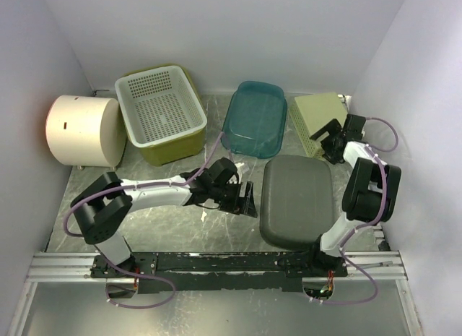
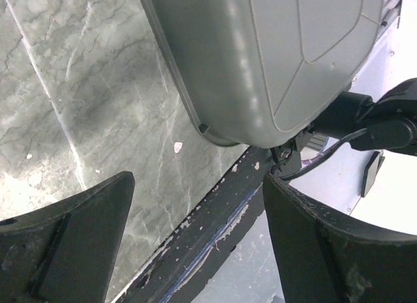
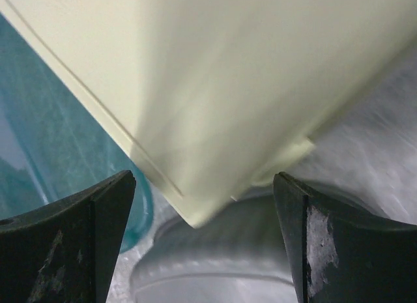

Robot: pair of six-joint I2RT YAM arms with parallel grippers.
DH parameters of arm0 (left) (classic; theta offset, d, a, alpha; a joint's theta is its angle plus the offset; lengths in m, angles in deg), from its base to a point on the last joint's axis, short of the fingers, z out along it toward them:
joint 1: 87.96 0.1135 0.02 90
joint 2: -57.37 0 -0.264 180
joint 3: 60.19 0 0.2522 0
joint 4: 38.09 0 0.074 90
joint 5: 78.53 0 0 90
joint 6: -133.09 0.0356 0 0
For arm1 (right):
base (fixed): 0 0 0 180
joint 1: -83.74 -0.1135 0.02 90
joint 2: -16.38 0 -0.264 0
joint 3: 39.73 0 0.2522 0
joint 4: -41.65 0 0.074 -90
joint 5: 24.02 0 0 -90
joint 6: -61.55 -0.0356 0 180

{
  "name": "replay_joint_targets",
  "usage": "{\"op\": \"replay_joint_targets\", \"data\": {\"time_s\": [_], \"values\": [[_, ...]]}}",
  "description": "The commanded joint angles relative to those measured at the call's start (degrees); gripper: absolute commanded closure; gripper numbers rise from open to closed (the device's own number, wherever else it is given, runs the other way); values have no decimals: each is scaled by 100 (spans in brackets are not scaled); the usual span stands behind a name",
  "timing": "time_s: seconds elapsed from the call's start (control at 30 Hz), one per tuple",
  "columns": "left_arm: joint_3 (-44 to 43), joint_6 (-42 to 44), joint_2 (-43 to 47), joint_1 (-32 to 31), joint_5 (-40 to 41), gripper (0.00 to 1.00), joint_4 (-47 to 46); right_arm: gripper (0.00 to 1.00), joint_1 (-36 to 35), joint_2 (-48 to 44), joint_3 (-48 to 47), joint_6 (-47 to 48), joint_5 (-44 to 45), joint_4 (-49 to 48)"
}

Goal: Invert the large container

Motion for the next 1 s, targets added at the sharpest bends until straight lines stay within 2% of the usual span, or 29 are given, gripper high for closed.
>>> {"op": "replay_joint_targets", "data": {"time_s": [0.0, 0.2, 0.33, 0.47, 0.6, 0.67, 0.8, 0.97], "values": [[-280, 59, -367, -94, -253, 10, -349, 12, -101, 454, -690, 191, -975, -816], [-720, 131, -899, -124, -449, 10, -479, 10, -113, 194, -545, 417, -1682, -1290], [-1055, 233, -1241, -124, -619, 10, -401, 10, -112, 275, -730, 544, -1742, -837], [-1228, 224, -1452, -124, -686, 10, -437, 10, -111, 79, -490, 341, -1823, -1062], [-1406, 158, -1692, -124, -770, 11, -539, 10, -173, -122, -470, 161, -2012, -878], [-1598, 155, -1859, -137, -820, 11, -585, 11, -300, -381, -473, 177, -1887, -623], [-2270, 213, -2392, -137, -888, 11, -607, 11, -563, -1022, -692, 252, -1082, 373], [-3900, 468, -3511, -140, -1116, 13, -329, 11, -647, -1874, -712, 7, -554, 910]]}}
